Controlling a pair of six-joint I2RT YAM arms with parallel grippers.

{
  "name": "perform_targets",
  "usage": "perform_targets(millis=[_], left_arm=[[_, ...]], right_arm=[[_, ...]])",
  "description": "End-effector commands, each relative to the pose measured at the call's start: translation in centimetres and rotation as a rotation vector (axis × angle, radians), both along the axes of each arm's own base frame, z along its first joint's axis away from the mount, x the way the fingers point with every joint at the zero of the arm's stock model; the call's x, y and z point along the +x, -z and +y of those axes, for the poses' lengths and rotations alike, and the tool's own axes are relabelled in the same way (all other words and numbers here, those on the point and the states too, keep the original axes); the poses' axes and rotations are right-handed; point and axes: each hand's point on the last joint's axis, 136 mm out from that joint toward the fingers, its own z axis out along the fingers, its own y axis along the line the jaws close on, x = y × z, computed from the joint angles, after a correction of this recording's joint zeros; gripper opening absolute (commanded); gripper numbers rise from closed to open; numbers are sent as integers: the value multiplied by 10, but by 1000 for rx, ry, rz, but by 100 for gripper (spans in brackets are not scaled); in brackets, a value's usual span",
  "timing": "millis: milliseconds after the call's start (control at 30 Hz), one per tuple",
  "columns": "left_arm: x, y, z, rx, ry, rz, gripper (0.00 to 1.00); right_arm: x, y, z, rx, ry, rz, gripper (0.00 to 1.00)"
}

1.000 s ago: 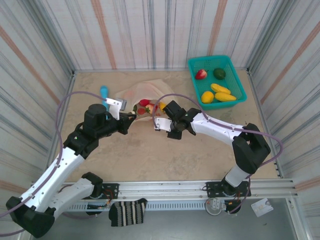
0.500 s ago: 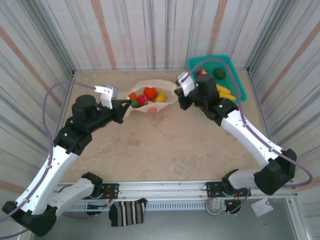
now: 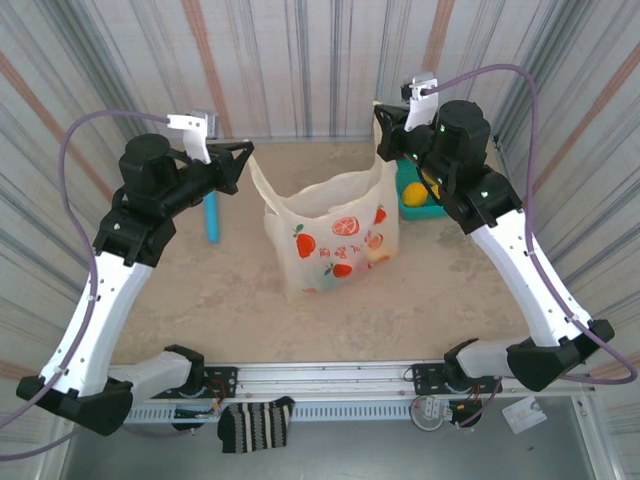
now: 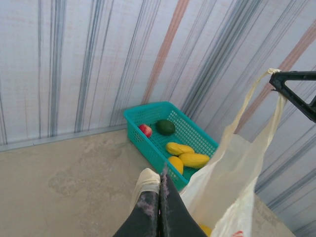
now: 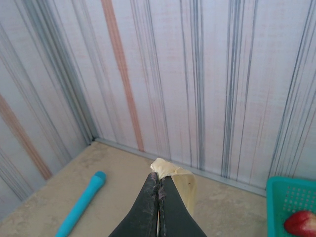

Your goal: Place the fake fruits into the plastic bag and tie a complex knot

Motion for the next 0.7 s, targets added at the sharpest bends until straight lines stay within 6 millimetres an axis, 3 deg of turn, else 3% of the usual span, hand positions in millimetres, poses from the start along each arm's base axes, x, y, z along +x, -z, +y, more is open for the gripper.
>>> perform_targets(millis=[0, 167, 267, 367, 667], left_arm=[[-1, -3, -7, -32, 52, 14, 0], [12, 25, -22, -74, 121, 97, 0], [15, 31, -29, -123, 169, 134, 0], [12, 28, -40, -168, 246, 143, 2], [0, 7, -54, -282, 377, 138, 19]], right_arm=[[-2, 8, -10, 6, 35, 35, 0], [6, 45, -9, -7, 38, 95, 0], [7, 55, -7, 6, 28, 114, 0], [6, 57, -4, 19, 12, 123, 0], [2, 46, -5, 31, 3, 97, 0]])
